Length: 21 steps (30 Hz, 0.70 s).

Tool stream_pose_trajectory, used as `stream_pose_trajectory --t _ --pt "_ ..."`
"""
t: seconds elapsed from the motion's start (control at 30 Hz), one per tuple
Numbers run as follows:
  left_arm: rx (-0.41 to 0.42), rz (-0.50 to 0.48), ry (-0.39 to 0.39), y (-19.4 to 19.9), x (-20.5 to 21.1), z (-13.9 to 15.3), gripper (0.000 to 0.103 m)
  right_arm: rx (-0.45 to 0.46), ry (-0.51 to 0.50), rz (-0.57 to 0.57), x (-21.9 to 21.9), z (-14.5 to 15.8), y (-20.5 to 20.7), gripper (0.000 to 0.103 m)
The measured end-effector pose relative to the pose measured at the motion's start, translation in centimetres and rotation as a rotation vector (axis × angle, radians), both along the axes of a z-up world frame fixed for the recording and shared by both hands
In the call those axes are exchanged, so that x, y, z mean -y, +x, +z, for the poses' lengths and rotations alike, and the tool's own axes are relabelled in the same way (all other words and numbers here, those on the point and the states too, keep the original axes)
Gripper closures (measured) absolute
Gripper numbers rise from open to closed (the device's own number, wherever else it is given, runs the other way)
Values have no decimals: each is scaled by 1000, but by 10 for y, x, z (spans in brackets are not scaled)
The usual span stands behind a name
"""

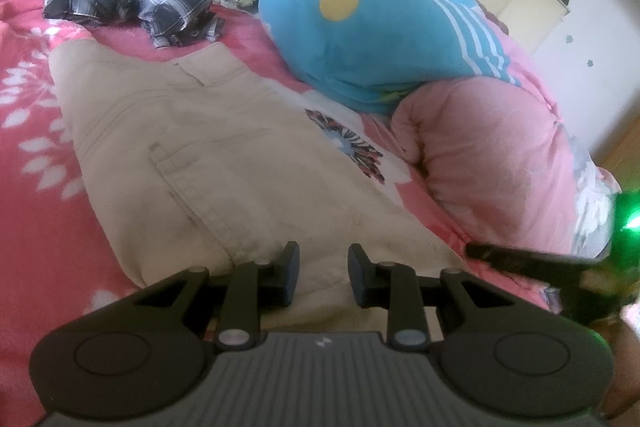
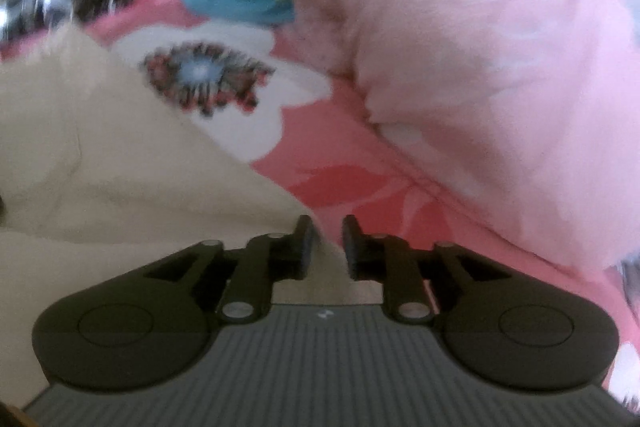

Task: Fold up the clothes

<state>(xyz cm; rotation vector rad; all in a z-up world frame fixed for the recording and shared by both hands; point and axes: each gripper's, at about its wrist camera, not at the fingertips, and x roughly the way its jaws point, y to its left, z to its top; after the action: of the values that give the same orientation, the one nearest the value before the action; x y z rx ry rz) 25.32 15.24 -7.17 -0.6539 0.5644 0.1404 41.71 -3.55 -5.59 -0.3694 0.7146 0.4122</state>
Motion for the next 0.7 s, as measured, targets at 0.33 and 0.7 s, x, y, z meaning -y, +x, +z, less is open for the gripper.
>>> stream_pose_trajectory --t 0.33,0.7 --pt "7 21 -7 -5 -1 1 75 -121 231 276 -61 14 -11 82" --pt "9 39 -46 -9 -7 1 76 -252 219 251 -120 -23 24 85"
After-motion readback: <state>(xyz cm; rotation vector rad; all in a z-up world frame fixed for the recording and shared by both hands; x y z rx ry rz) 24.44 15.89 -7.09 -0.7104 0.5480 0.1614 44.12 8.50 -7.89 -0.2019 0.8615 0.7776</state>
